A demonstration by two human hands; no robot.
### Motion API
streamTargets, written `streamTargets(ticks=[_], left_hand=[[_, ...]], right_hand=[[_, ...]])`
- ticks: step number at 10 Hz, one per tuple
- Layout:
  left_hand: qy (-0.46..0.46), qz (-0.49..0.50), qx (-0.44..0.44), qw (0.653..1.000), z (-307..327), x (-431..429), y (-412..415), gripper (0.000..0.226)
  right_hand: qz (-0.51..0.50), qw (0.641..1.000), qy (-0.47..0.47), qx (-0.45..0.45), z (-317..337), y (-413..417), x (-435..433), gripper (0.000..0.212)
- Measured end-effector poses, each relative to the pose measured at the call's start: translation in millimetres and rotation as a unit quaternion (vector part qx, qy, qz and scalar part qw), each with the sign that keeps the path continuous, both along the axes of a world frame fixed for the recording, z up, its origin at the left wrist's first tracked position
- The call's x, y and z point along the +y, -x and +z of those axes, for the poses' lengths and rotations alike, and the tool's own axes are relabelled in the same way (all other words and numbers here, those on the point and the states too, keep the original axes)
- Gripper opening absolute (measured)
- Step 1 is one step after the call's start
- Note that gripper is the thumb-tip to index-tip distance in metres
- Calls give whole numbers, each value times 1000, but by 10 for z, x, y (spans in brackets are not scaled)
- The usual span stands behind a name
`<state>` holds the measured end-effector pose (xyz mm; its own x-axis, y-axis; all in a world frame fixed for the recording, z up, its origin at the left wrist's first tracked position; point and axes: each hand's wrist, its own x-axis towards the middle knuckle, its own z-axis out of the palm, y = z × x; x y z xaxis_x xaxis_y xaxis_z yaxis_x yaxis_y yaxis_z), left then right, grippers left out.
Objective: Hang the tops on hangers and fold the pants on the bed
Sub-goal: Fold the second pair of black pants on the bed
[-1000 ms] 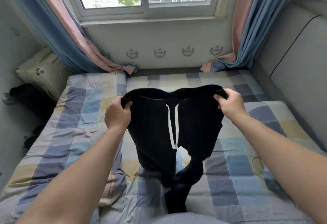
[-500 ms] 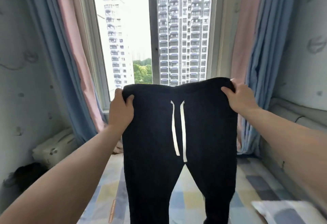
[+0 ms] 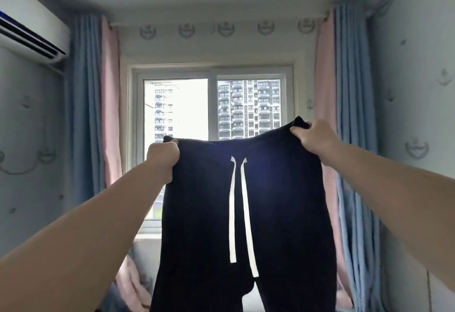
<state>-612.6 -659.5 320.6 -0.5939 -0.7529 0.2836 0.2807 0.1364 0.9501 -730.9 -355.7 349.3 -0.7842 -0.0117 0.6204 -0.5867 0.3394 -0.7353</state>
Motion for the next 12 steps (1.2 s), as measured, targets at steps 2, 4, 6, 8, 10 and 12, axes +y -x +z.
streamTargets(ticks=[2,4,6,8,10,12], left_hand=[[-17,-91,33,995,390,417,-19,24],[72,-211,70,972,460,958,-194,21],[121,-374,84,916,390,1085,-373,18],[129,-260,72,954,188,1109,-228,46],[79,-283,73,953,242,916,-450,33],[81,-337,114,931,400,520,-1006,34]], right_hand=[[102,994,10,-27,332,-368,-340,29],[164,985,31,35,405,-717,-555,32],[203,978,4,44,462,-909,-549,43],[281,960,-3,-22,411,-837,-386,54],[103,990,72,60,125,-566,-274,48],[390,896,6,-210,-320,-709,-431,85]])
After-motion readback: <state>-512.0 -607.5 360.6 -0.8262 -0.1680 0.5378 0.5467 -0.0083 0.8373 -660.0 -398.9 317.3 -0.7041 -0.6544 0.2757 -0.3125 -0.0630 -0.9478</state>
